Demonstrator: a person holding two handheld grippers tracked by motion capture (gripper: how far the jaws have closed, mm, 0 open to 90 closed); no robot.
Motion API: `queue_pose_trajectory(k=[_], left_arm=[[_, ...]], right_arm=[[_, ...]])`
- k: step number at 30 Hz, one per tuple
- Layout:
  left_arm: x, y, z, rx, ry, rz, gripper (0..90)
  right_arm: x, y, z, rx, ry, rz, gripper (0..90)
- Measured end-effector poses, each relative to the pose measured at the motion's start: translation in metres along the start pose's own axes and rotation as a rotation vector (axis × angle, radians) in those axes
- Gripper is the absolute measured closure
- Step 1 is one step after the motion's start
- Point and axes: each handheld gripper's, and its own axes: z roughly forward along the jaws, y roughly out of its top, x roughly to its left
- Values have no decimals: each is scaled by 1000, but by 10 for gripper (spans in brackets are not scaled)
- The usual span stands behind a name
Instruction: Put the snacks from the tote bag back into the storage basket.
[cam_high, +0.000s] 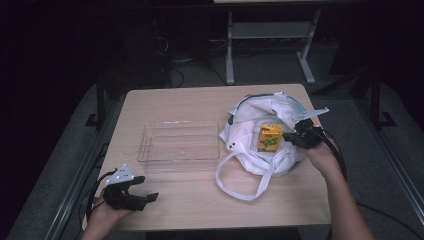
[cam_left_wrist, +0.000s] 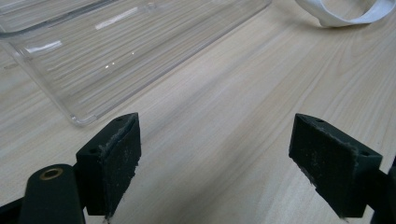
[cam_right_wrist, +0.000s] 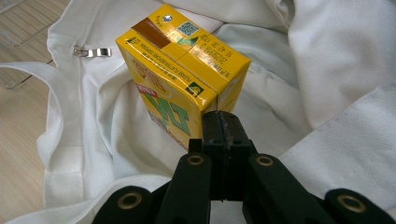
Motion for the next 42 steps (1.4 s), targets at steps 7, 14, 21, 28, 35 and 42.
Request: queue_pose_trajectory(k=[7,14,21,28,35,42], left_arm=[[0,0,1,2,-6,0,164],[-1,1,1,4,-11,-1,164],[-1,1,1,9,-12,5,164],[0,1,2,10,-13,5,164],[-1,1,2,10,-16,5,163],[-1,1,2,9,-17,9,163]], right_arm=[[1,-1,-1,9,20,7,898],[2,-1,-1,11,39,-10,898],[6,-1,-2,23,50,-16,898],[8,-1,-2,26,61,-18,898],[10,0,-2,29,70,-36,898],[14,1,-3,32,79,-54,898]])
